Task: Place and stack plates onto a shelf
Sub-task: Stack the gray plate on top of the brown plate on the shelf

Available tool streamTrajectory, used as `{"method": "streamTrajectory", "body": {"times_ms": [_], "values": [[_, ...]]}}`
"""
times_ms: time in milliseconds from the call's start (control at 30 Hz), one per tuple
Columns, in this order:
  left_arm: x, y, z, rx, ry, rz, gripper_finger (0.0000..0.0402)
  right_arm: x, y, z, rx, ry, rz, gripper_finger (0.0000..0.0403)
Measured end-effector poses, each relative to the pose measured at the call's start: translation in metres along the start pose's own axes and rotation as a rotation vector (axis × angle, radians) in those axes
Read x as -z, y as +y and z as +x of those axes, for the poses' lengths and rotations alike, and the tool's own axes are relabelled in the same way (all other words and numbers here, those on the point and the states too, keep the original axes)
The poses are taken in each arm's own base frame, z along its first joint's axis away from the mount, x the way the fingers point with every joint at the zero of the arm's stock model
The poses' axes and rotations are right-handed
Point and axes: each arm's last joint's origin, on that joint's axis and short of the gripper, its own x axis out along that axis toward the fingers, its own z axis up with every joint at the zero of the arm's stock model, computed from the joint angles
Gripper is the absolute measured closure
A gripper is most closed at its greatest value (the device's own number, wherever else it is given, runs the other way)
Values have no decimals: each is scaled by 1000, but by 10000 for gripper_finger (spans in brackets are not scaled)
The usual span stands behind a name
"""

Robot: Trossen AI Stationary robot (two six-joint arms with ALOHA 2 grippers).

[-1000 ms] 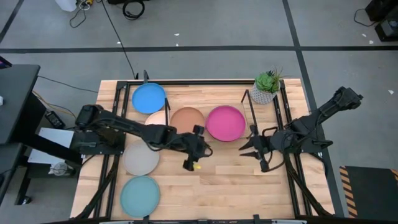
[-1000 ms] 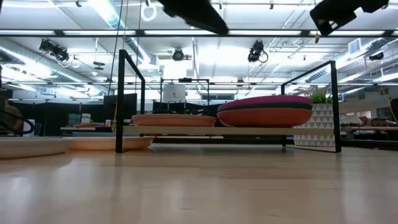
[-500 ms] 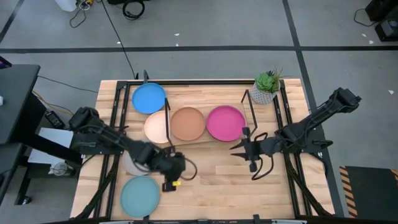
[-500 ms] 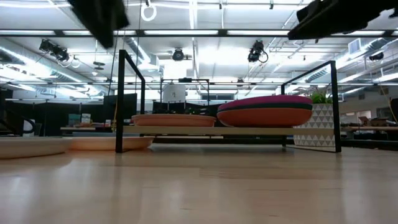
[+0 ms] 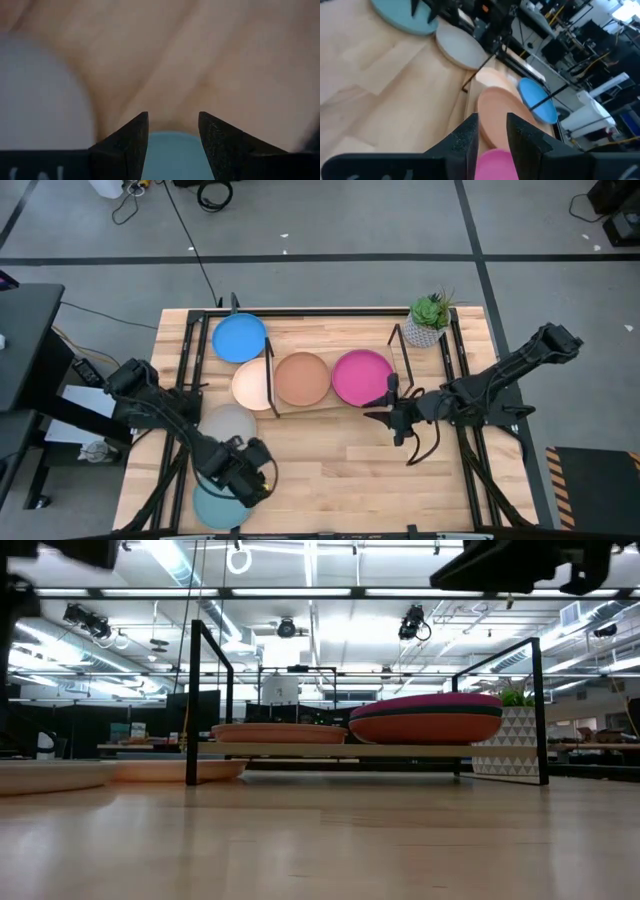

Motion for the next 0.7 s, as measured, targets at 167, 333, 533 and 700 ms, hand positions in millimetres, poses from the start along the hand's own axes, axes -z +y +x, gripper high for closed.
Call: {"method": "streamTrajectory", "body": {"times_ms": [167, 333, 533, 700], "values": [[9, 22, 16, -139, 20, -143, 221, 3, -10, 6, -34, -37, 15, 296], [7, 38, 25, -235, 30, -191, 222, 7, -18, 10, -56, -50, 34, 296], [4, 46, 43, -304, 47, -164, 222, 11, -24, 13, -74, -55, 56, 296], [1, 44, 55, -317, 65, -121, 222, 11, -25, 14, -80, -56, 75, 296]]}}
